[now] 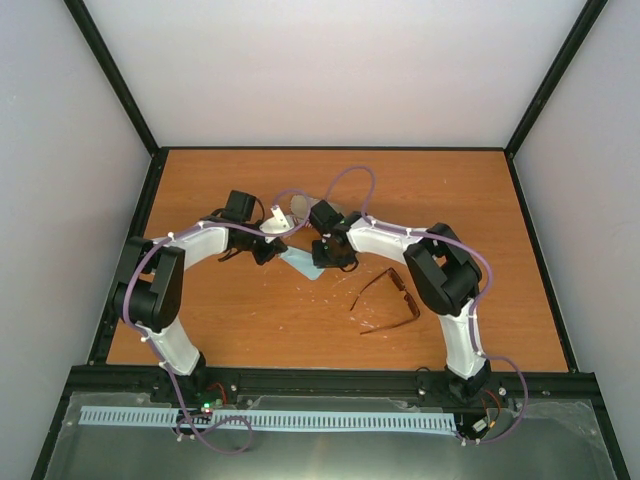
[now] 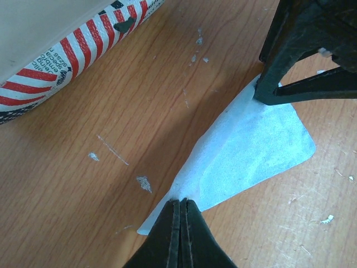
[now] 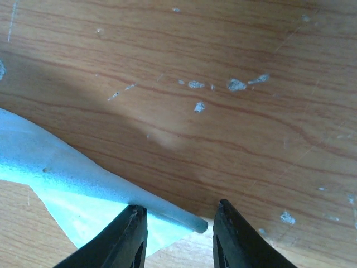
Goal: Organize the sunglasses
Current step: Pick up the glasses cleaning cloth from the center of the board.
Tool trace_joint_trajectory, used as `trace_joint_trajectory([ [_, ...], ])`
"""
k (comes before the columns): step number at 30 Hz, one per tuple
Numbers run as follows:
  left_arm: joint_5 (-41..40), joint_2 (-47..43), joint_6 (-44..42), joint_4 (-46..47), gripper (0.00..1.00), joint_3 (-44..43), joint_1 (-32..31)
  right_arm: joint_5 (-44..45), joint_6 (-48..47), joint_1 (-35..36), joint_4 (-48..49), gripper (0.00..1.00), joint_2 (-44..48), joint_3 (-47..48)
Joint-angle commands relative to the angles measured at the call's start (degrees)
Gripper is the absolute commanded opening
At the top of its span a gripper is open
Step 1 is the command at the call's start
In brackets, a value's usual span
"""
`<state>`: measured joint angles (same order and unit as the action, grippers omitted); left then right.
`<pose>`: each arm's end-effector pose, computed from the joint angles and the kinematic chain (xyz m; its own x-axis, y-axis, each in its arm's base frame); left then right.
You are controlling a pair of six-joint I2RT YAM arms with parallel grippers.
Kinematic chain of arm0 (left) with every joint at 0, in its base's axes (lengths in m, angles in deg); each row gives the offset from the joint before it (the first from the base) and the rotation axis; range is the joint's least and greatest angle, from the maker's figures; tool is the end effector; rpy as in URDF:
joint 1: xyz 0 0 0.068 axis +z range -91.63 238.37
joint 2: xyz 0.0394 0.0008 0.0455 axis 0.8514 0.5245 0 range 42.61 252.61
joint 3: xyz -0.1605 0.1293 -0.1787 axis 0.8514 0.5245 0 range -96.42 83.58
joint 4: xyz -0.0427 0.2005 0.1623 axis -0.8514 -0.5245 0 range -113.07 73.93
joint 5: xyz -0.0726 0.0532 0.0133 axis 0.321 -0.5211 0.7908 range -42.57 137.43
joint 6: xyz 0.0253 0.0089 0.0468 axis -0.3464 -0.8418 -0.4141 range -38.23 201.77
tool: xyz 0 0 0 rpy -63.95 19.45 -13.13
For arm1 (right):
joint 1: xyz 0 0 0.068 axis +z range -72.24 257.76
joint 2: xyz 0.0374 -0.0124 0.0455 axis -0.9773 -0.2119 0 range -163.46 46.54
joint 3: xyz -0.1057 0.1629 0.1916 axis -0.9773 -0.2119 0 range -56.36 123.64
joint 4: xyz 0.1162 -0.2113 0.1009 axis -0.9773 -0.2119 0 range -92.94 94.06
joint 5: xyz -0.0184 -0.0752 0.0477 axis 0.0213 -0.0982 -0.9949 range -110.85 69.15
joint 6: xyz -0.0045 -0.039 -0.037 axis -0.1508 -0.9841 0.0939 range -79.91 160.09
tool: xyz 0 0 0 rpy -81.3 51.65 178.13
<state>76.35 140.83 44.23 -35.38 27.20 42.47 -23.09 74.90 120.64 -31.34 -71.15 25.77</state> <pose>0.3137 -0.1073 0.1639 -0.3851 0.6643 -0.6407 0.8814 0.4706 -0.0419 0.3014 0.2817 0.1500 -0.9622 -0.1149 -0.2468 -0.1704 0.9613 0.2167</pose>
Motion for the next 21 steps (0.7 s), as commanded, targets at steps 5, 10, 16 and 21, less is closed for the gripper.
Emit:
trace_joint_trajectory([
  [5,1.8,0.8,-1.3,0.8,0.01,-0.3,0.5,0.1,0.2,0.0,-1.7,0.29,-2.9,2.4],
  [10,1.9,0.9,-1.2,0.9,0.01,-0.2,0.5,-0.7,0.1,0.3,-2.5,0.17,-4.0,2.8],
  [16,2.0,0.8,-1.1,1.1,0.01,0.0,0.5,-0.2,0.5,0.9,-3.4,0.03,-4.1,2.5],
  [21,2.0,0.6,-0.9,0.9,0.01,-0.7,0.7,3.3,0.2,0.8,-3.8,0.03,-1.5,2.7],
])
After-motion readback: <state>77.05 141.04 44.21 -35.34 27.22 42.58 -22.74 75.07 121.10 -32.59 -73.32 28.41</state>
